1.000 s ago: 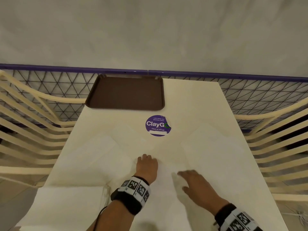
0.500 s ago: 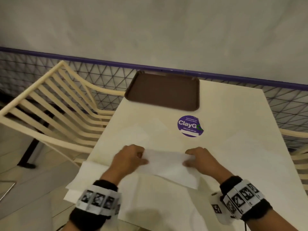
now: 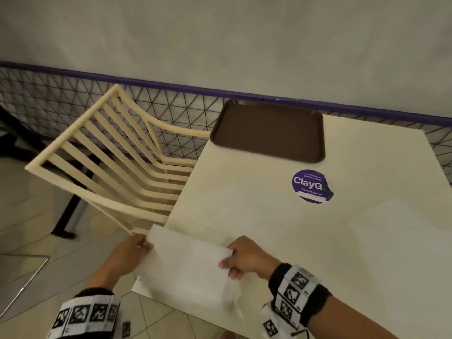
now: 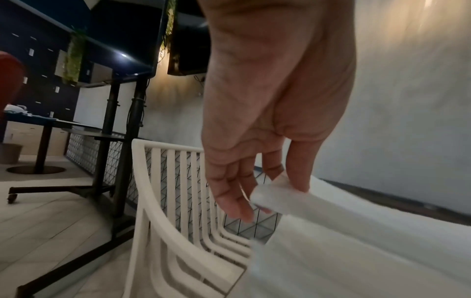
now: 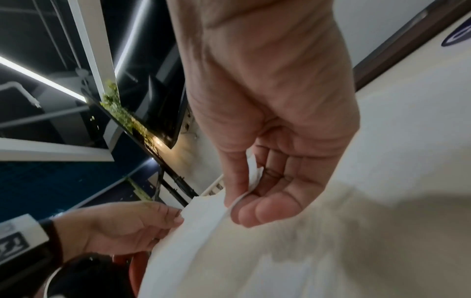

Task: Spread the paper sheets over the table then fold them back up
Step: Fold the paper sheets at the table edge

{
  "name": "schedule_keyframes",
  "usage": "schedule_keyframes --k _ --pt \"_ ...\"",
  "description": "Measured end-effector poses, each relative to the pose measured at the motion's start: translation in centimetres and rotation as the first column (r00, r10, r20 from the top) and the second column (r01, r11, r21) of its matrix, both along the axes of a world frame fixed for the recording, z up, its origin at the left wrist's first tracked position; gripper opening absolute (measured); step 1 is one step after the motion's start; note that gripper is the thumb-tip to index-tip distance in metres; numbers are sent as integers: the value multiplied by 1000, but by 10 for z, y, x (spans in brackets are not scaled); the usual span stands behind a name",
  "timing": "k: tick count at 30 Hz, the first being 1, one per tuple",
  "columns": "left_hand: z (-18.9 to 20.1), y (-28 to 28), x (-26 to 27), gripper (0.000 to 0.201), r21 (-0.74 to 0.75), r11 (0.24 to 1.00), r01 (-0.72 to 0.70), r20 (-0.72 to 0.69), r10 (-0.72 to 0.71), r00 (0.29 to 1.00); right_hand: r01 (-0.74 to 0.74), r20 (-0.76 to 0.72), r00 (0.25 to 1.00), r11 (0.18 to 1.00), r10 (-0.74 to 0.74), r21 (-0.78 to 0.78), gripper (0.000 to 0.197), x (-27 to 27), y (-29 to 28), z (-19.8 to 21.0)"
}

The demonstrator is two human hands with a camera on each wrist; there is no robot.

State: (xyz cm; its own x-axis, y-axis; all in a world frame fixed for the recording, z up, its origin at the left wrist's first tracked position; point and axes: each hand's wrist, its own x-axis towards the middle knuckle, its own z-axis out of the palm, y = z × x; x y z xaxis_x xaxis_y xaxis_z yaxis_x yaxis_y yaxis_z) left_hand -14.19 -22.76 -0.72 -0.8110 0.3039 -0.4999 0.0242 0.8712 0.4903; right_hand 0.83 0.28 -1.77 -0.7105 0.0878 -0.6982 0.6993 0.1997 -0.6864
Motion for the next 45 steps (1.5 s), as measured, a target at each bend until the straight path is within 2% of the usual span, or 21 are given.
schedule_keyframes --k 2,5,6,8,9,10,12,15,17,18,20,22,25,26,28,31,34,38,41,43,45 --pt "-12 -6 3 16 -33 999 25 36 -23 999 -26 57 998 998 23 56 45 4 -8 -10" --pt "-26 -11 8 17 -16 1000 -12 48 13 999 -9 95 995 995 -1 99 59 11 -18 -23" --pt "-29 -11 10 16 4 999 -33 42 33 999 -2 83 997 993 -8 120 56 13 -20 -25" --pt "-33 -8 18 12 55 994 -92 44 89 995 -2 11 1000 979 -1 206 31 14 -23 -28" --pt "-36 -6 24 16 72 991 -113 42 110 993 -13 -21 1000 966 19 259 18 15 -22 -28" --pt "-42 -5 29 25 88 990 -111 11 111 994 -28 -41 998 952 43 303 14 16 -21 -28" --pt "-53 -2 40 44 69 995 -78 -76 83 994 -54 -56 995 934 78 353 16 17 -17 -27" --pt "-62 0 53 54 14 998 -54 -170 56 984 -45 -95 991 896 97 442 24 22 -15 -22" --pt "-67 -2 58 54 30 999 -15 -246 22 969 -73 -162 968 833 192 549 32 29 -20 -15" --pt "-69 -4 59 62 15 1000 17 -270 -13 963 -106 -203 944 823 260 558 30 32 -23 -11" --pt "-79 -9 56 98 38 998 43 -275 -31 961 -288 -225 859 799 459 528 24 38 -29 -7" --pt "-85 -12 53 109 52 996 76 -254 -60 965 -472 -180 761 723 623 504 21 41 -31 -12" --pt "-89 -13 48 92 -31 984 173 -286 -174 942 -502 -143 747 691 650 519 18 44 -29 -25" --pt "-86 -14 46 80 -71 977 201 -275 -213 938 -494 -148 744 686 651 534 18 45 -29 -27" --pt "-75 -8 36 51 -85 984 154 -343 -174 923 -485 -163 735 678 659 552 18 48 -28 -31" --pt "-51 20 11 52 -59 991 117 -346 -130 929 -470 -166 742 681 649 561 19 50 -26 -31" --pt "-38 71 -20 48 -93 962 255 -399 -271 876 -460 -167 744 678 647 573 22 52 -28 -30" --pt "-40 128 -54 68 -272 907 322 -210 -382 900 -452 -175 765 710 620 540 22 52 -28 -31" --pt "-46 140 -67 80 -345 887 306 -75 -351 933 -437 -189 769 719 610 540 22 56 -25 -32" --pt "-49 142 -72 65 -327 897 298 -22 -322 946 -432 -199 759 709 620 558 25 59 -21 -30" --pt "-46 143 -74 39 -301 900 316 -11 -335 942 -418 -231 743 705 628 572 33 63 -17 -29"
